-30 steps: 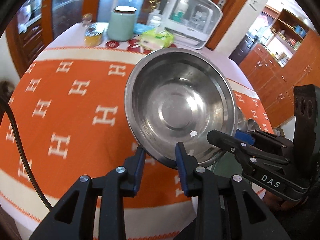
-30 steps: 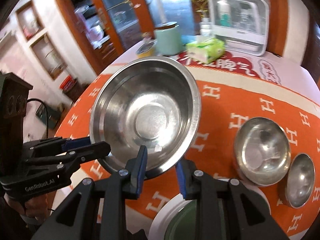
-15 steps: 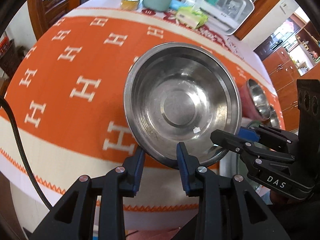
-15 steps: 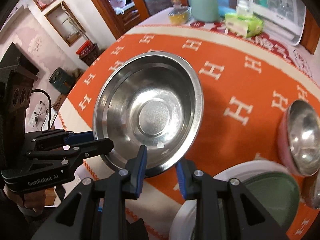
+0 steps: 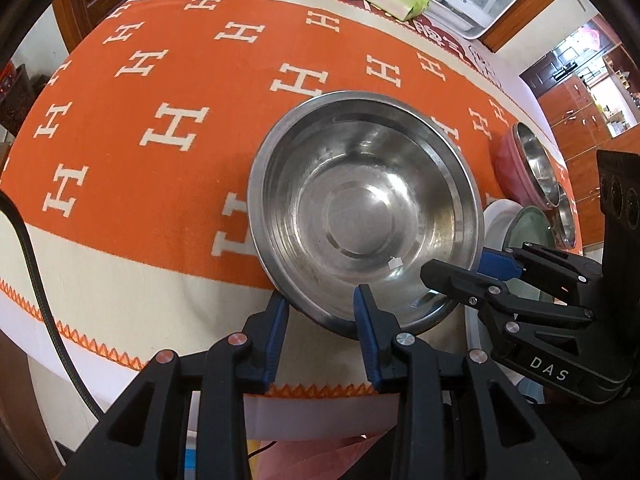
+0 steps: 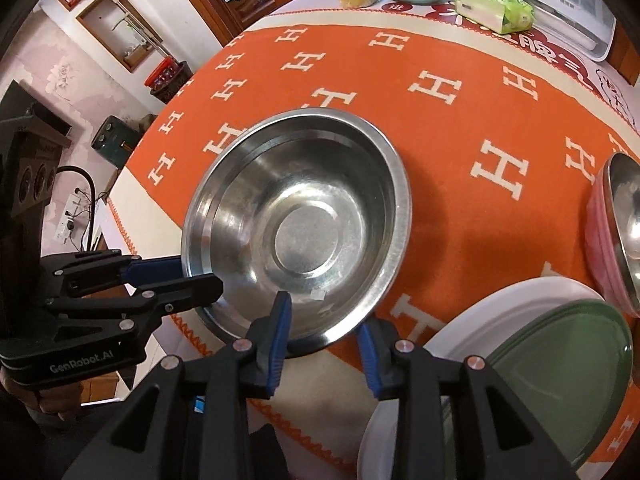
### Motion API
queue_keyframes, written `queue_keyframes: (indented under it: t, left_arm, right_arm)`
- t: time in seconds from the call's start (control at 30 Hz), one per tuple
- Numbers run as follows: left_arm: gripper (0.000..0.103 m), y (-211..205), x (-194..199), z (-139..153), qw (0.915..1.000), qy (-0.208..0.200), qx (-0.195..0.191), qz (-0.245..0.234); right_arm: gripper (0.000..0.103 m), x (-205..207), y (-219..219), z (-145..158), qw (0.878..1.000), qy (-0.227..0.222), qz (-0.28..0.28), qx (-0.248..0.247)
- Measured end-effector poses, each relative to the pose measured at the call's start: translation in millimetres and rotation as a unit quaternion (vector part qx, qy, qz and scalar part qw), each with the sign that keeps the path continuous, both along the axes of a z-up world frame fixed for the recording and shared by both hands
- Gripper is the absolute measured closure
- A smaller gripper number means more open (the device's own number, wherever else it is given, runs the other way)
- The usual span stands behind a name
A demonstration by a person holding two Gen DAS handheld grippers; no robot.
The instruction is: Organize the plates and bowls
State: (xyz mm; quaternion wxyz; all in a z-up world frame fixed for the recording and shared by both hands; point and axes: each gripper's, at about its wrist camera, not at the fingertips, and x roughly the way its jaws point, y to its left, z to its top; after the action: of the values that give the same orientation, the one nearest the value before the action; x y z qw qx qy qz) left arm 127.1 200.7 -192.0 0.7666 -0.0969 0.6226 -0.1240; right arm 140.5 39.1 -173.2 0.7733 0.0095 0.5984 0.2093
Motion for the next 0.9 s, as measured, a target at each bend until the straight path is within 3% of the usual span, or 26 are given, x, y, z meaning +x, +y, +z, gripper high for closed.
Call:
queue_keyframes:
  t: [0.37,0.5,0.67,0.77,0.9]
  left_arm:
    - [0.067,-8,7,-3,0.9995,0.005,0.030,-0.003]
    - [0.057,-12,10,1,0.9994,-0.007,0.035,-0.003]
    - [0.054,-11,10,9,0.9990,-0.020,0.041,0.004]
    - [0.043,-10,10,16,0.9983,-0.030,0.048,0.012]
    - [0.043,-15,10,29,0.9970,-0.049,0.057,0.019]
  right_arm:
    - [0.064,-1,6,3,0.998,-0.020,0.016,-0.049]
    - [0.057,-4,2,8,0.997,-0.037,0.015,-0.065]
    - [0.051,-8,-5,17,0.996,-0.063,0.007,-0.061]
    - [0.048,-11,-12,23,0.995,-0.078,0.003,-0.055]
    - [0.048,-14,-22,30,0.994,-0.093,-0.004,-0.049]
